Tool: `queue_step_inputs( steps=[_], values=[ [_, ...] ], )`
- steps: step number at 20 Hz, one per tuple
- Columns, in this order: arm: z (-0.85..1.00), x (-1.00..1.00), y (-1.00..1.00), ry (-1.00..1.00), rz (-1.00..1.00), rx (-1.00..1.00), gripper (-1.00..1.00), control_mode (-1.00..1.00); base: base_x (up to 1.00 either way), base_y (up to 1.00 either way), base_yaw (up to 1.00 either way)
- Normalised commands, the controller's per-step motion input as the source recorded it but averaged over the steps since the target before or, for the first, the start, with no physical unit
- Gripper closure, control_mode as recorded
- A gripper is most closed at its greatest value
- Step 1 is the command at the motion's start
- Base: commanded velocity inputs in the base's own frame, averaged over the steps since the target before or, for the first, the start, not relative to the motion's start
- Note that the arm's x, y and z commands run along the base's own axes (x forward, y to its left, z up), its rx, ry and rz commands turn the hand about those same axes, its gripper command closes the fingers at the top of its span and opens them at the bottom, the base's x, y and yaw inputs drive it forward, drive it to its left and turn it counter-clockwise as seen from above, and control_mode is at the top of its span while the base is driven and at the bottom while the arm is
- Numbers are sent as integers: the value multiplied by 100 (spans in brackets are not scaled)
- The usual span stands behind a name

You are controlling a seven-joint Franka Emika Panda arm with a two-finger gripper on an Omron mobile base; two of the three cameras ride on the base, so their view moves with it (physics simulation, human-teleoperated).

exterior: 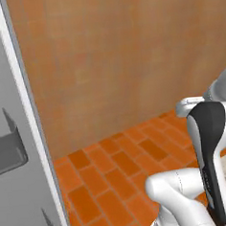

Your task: Take the strawberry from the fridge and place it on top of the pancake, located on the dining counter.

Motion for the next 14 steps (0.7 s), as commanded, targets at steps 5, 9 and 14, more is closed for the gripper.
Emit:
queue_step_inputs(
  steps=[5, 9, 14],
  values=[
    [0, 0, 0, 0, 0, 0, 100, 100, 98, -35, 45],
    [0, 0, 0, 0, 0, 0, 100, 100, 100, -20, 27],
    [0, 0, 0, 0, 0, 0, 100, 100, 100, -3, -2]
  ],
)
